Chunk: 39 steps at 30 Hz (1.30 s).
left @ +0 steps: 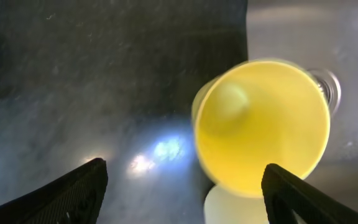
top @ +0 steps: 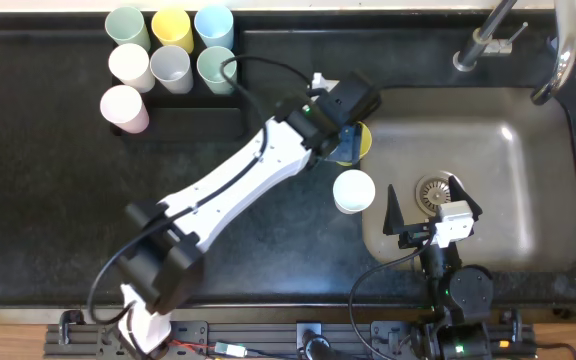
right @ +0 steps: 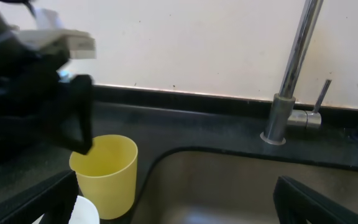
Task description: Store Cups
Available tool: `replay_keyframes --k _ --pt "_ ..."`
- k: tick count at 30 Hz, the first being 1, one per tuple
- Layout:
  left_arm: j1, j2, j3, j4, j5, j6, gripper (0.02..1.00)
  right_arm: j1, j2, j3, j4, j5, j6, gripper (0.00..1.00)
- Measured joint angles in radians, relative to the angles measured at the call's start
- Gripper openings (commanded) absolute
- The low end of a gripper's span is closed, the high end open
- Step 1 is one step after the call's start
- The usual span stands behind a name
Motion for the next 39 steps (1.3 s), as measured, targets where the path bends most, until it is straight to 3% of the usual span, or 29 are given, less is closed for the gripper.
replay_keyframes --k 5,10,15,19,20,29,32,39 --pt "0.0 0.069 0.051 0.019 0.001 -0.001 0.739 0.0 0.0 0.0 0.0 0.0 0.0 0.998" --pt "0.012 0.101 0.057 0.029 0.002 -0.018 0.527 0.0 0.0 0.0 0.0 0.0 0.0 0.996" --pt "0.032 0.122 0.058 0.04 0.016 -0.029 0.226 0.0 0.0 0.0 0.0 0.0 0.0 0.998" --pt "0.041 0.125 0.059 0.069 0.023 -0.031 0.126 0.0 0.0 0.0 0.0 0.0 0.0 0.998" --pt "0.041 0.125 0.06 0.072 0.023 -0.029 0.036 0.0 0.0 0.0 0.0 0.0 0.001 0.996" --pt "0.042 0.125 0.074 0.064 0.027 -0.033 0.034 0.0 0.0 0.0 0.0 0.0 0.0 0.996" --pt "0.063 0.103 0.081 0.052 0.002 -0.092 0.034 0.0 0.0 0.0 0.0 0.0 0.0 0.998" --pt "0.262 -0.154 0.087 -0.042 -0.092 -0.282 0.036 0.0 0.0 0.0 0.0 0.001 0.0 0.998"
